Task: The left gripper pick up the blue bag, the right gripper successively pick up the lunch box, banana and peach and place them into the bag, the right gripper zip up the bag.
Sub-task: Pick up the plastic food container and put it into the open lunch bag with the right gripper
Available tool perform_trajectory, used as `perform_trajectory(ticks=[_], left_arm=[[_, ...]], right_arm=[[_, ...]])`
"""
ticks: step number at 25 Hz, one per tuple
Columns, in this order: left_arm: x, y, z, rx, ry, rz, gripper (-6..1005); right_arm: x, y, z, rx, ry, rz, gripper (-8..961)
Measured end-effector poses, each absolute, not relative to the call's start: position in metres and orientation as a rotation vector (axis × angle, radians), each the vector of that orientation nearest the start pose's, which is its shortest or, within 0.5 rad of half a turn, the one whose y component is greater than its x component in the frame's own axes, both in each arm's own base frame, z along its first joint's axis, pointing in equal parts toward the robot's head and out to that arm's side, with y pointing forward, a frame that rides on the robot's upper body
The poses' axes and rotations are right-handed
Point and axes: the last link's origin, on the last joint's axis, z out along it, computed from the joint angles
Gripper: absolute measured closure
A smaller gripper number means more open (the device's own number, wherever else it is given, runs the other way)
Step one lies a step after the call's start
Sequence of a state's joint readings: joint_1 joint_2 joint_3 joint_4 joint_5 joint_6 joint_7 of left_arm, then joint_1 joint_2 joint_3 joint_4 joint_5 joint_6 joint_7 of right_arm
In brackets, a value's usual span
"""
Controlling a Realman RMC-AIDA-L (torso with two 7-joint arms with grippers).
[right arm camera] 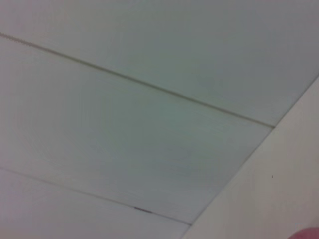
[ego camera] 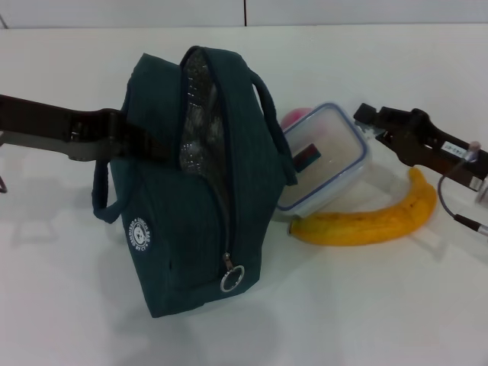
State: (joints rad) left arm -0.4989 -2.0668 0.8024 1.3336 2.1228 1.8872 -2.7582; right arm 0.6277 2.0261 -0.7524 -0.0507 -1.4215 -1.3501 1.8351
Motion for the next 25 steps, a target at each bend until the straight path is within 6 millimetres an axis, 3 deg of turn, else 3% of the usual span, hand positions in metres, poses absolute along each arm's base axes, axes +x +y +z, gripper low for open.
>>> perform_trajectory(ticks=[25], left_arm=[[-0.198,0.311,0.090,-2.510,-1.784,-0.489,960]], right_arm=[[0.293,0.311,-0.007,-1.668,1.882,1.699,855]])
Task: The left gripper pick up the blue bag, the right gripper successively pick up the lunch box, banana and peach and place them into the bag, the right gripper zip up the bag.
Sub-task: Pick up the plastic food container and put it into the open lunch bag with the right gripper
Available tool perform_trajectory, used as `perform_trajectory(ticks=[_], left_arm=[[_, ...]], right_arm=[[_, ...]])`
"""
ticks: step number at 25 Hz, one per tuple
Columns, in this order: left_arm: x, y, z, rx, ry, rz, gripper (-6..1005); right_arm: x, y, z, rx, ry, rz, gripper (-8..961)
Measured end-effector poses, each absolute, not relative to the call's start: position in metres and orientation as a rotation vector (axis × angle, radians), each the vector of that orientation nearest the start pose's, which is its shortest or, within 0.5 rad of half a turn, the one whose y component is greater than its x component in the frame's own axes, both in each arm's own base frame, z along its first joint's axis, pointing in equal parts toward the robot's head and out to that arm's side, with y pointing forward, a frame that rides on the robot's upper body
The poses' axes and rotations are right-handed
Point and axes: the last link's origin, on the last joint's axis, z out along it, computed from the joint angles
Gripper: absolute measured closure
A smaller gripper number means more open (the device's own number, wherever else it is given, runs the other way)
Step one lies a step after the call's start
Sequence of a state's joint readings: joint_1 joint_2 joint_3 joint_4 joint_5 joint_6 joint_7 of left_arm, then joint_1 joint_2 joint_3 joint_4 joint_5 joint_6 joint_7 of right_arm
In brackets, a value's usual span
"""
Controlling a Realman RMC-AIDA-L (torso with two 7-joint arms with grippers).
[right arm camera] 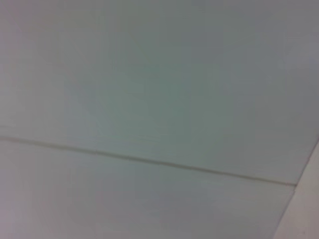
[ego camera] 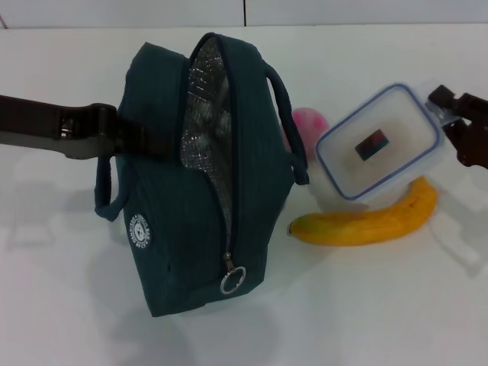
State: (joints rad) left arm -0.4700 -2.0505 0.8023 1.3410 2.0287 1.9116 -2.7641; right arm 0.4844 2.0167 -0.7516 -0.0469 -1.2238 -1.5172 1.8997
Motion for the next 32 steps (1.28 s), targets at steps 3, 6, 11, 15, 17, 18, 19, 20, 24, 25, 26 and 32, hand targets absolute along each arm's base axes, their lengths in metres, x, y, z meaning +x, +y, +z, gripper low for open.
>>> perform_trajectory(ticks=[3,6,11,15,17,18,19,20,24,25,26,32], left_arm=[[-0.199,0.310,0.089,-2.505,-1.789,-0.489,960],[-0.200,0.310,0.089,-2.501,-1.795,-0.489,960],[-0.201,0.309,0.089,-2.499,-1.800,-0.492,960],[-0.200,0.309,0.088,-2.507,-1.795,-0.490,960],[-0.200,0.309,0.088,-2.509,-1.793,-0.489,960],[-0.200,0.309,0.087,-2.510,-1.792,-0.489,960],[-0.199,0.309,0.087,-2.512,-1.791,-0.489,960],[-0.199,0.309,0.087,-2.515,-1.790,-0.488,960],[-0.196,0.310,0.085,-2.525,-1.785,-0.487,960],[-0.195,0.311,0.085,-2.527,-1.786,-0.487,960],[-0.195,0.311,0.084,-2.528,-1.787,-0.487,960],[-0.189,0.312,0.080,-2.556,-1.774,-0.465,960]], right_arm=[[0.296,0.307,-0.005,-1.620,1.894,1.739,855],[0.297,0.304,-0.001,-1.585,1.886,1.780,855],[0.299,0.299,0.001,-1.535,1.920,1.829,855],[0.296,0.295,0.005,-1.477,1.939,1.931,855],[0.292,0.293,0.008,-1.452,1.945,2.013,855],[0.289,0.292,0.010,-1.446,1.947,2.049,855],[0.287,0.291,0.011,-1.444,1.944,2.080,855],[0.283,0.291,0.013,-1.439,1.943,2.130,855],[0.265,0.295,0.017,-1.437,1.942,2.284,856],[0.258,0.297,0.018,-1.439,1.937,2.330,856],[0.252,0.299,0.019,-1.441,1.927,2.374,856],[0.214,0.314,0.023,-1.518,1.844,2.576,856]])
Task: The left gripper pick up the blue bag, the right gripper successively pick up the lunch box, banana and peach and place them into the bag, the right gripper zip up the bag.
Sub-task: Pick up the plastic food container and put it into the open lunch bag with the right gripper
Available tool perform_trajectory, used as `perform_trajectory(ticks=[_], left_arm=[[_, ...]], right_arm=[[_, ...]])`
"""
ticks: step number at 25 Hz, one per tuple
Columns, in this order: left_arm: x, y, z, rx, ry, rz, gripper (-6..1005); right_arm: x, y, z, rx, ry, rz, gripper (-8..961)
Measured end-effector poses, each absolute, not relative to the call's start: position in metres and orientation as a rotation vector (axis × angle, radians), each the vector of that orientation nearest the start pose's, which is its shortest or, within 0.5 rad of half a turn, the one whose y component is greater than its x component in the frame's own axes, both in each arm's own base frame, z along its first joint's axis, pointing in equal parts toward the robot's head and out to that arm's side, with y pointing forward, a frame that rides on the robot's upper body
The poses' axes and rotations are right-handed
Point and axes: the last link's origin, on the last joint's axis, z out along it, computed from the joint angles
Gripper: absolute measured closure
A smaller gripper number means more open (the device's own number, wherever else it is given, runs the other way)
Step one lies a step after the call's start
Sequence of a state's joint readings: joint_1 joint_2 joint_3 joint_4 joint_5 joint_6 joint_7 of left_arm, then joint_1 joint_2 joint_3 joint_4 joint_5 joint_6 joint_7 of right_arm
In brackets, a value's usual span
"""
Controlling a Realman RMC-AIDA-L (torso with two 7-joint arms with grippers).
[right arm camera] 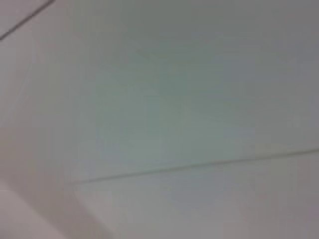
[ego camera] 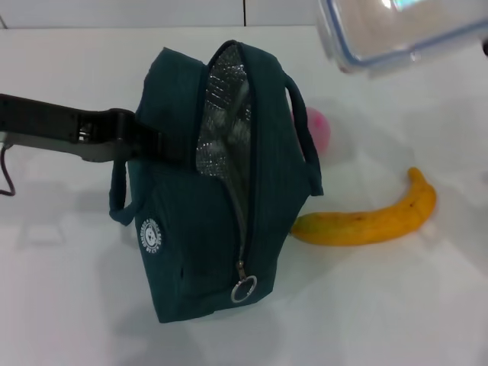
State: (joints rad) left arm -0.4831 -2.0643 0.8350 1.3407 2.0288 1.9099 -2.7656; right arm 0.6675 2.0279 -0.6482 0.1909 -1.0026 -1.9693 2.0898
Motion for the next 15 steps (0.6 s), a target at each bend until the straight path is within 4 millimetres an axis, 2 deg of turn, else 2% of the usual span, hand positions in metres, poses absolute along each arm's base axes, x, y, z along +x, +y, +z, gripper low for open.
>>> perform_trajectory(ticks=[1,3,6,11,15], left_arm=[[-0.188,0.313,0.079,-2.561,-1.770,-0.463,960],[-0.185,0.315,0.077,-2.578,-1.766,-0.455,960],[-0.179,0.318,0.071,-2.610,-1.756,-0.426,960],[-0.177,0.319,0.069,-2.630,-1.731,-0.410,960],[-0.180,0.321,0.068,-2.620,-1.718,-0.417,960]], right_arm=[[0.214,0.314,0.023,-1.518,1.844,2.576,856],[0.188,0.327,0.021,-1.656,1.831,2.589,856],[0.167,0.339,0.012,-1.778,1.866,2.525,856],[0.158,0.351,-0.007,-1.873,1.952,2.309,856],[0.165,0.357,-0.025,-1.894,2.036,2.091,856]])
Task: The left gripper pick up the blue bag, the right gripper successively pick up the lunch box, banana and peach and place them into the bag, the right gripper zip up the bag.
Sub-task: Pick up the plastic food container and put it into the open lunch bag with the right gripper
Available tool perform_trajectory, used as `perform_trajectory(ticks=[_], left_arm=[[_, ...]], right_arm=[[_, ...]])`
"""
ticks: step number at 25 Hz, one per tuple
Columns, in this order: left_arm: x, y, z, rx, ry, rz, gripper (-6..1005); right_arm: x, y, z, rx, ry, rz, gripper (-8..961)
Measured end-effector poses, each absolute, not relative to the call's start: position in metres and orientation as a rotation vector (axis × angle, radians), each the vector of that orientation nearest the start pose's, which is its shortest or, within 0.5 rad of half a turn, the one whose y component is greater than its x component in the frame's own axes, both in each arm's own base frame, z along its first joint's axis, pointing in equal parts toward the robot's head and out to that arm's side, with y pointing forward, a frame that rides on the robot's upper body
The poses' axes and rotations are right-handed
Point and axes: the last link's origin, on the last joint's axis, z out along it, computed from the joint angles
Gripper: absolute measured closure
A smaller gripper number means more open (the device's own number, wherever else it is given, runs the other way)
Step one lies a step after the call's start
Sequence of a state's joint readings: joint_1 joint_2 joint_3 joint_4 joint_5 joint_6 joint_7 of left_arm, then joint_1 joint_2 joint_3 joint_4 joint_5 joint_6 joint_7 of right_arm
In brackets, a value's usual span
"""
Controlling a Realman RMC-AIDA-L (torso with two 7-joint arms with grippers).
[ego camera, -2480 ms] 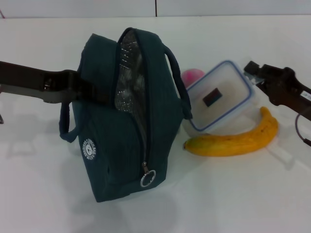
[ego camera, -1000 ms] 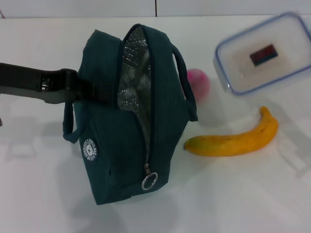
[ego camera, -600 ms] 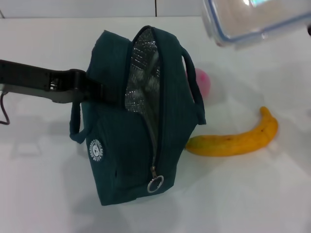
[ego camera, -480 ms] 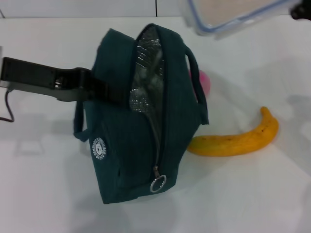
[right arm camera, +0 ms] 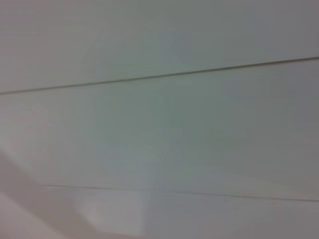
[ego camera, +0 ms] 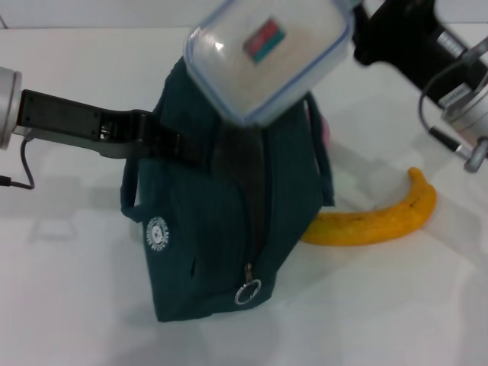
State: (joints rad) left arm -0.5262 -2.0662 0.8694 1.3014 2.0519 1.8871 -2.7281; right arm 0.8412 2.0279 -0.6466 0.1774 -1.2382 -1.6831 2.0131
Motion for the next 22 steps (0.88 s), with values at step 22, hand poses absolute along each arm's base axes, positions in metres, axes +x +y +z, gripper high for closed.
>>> perform_trajectory(ticks=[22], left_arm=[[-0.192,0.321,0.056,-2.653,-1.680,-0.414,960]], right_arm=[[0.154,0.373,-0.059,-2.157,1.935,1.655,766]])
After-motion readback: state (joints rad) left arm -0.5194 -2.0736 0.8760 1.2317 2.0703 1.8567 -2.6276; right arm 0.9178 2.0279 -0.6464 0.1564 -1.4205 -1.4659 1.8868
